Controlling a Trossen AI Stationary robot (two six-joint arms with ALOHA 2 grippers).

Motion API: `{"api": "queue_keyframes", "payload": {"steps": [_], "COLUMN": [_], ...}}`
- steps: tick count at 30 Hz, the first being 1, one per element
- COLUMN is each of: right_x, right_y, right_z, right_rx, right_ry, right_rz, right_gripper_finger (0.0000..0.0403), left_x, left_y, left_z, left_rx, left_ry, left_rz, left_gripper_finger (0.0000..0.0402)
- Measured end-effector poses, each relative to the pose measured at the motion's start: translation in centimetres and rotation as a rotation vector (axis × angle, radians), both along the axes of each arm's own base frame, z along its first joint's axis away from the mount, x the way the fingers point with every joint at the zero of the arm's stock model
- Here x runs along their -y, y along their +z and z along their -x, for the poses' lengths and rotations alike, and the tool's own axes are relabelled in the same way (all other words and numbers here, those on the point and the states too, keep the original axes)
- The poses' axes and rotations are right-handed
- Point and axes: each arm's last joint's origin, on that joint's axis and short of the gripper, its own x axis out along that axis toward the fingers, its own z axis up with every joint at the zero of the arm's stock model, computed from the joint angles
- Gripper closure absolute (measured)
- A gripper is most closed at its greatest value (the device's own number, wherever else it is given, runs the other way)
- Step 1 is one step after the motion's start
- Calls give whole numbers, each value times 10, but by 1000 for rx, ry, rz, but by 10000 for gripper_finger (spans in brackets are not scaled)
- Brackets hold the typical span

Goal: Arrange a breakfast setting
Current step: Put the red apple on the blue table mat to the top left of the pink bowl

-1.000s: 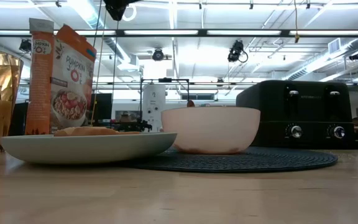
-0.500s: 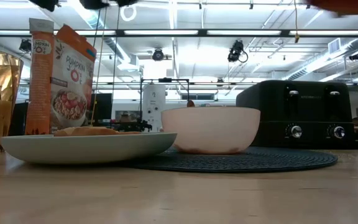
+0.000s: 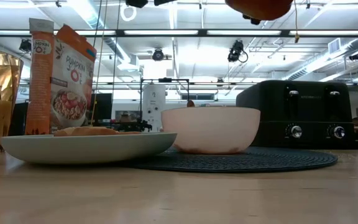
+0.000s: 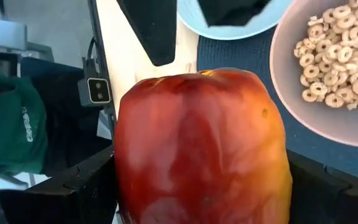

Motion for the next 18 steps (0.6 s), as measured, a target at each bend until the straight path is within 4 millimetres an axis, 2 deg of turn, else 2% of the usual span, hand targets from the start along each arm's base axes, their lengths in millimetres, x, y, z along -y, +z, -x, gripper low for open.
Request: {"api": "queue_keyframes", "payload": {"steps": [10,18], "right_x": [12,16], "right_y": [1,1], "right_z": [-7,-8], "right_rx": [50,53], "right_ry": [13,18], "right_rz": [8,1], "right_gripper_finger": [58,58], "left_x": [-7,-8], "left_y": [-13,-12], "left_z": [-14,-19], "left_rx": [30,31], "left_ry": [-31,-39], "left_rz": [-31,-50], "left_gripper_finger": [82,82]}}
